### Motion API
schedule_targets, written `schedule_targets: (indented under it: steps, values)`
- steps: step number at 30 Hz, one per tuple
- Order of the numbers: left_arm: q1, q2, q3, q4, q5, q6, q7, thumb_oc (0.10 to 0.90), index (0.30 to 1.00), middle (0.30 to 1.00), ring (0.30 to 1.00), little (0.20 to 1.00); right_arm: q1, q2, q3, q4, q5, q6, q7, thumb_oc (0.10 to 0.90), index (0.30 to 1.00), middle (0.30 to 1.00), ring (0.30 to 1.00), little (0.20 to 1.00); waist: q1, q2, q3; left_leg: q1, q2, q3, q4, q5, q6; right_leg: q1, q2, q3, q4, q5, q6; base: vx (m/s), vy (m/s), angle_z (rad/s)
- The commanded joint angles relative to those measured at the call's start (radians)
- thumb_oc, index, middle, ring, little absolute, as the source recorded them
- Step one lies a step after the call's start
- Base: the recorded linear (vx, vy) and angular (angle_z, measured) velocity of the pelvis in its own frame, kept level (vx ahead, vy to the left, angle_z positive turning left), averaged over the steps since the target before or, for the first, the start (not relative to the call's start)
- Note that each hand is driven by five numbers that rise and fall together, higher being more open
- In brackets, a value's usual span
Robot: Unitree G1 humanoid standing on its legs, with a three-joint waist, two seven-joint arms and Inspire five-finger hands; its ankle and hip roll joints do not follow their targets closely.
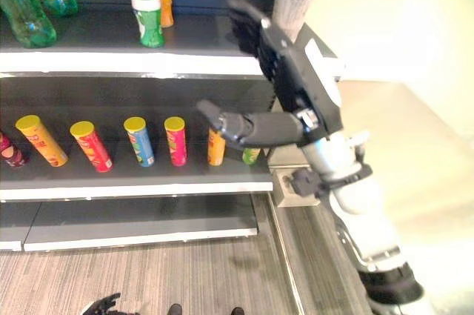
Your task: Put the goods on the table back onto the shelves and tidy them up.
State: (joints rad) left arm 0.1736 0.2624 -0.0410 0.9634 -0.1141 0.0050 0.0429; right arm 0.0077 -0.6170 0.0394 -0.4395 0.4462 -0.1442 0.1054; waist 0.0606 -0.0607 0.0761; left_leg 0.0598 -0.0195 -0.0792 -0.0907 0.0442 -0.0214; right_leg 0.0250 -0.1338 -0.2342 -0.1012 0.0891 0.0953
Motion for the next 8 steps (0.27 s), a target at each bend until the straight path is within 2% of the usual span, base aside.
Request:
schedule_targets:
  steps: [1, 5, 8]
  values:
    - [-0.040, 0.041, -0.016, 0.021, 0.042, -0.040, -0.027, 0.800, 0.900, 0.900, 0.900, 0.900, -0.055, -0.050, -0.001, -0.050, 0.042, -0.030, 0.080, 0.800, 0.900, 0.900, 0.900, 0.900, -0.010, 0.021, -0.014, 0.019, 0.066, 0.040, 0.003, -0.100, -0.039, 0.030, -0.079, -0.023, 0.034, -0.048, 0.092, -0.01, -0.016, -0.40]
    - [-0.032, 0.041, -0.021, 0.003, 0.055, -0.047, -0.042, 0.800, 0.900, 0.900, 0.900, 0.900, 0.080, -0.014, 0.008, -0.027, 0.060, -0.004, 0.141, 0.800, 0.900, 0.900, 0.900, 0.900, -0.033, 0.025, -0.012, 0.026, 0.071, 0.060, 0.003, -0.103, -0.041, 0.024, -0.075, -0.004, 0.032, -0.045, 0.092, 0.00, -0.009, -0.17]
    - [-0.033, 0.041, -0.021, -0.003, 0.064, -0.052, -0.059, 0.800, 0.900, 0.900, 0.900, 0.900, 0.163, -0.026, 0.019, 0.060, -0.015, 0.019, 0.165, 0.800, 0.900, 0.900, 0.900, 0.900, -0.054, 0.029, -0.008, 0.033, 0.077, 0.079, 0.003, -0.104, -0.045, 0.022, -0.073, 0.009, 0.029, -0.044, 0.092, -0.01, -0.011, -0.26]
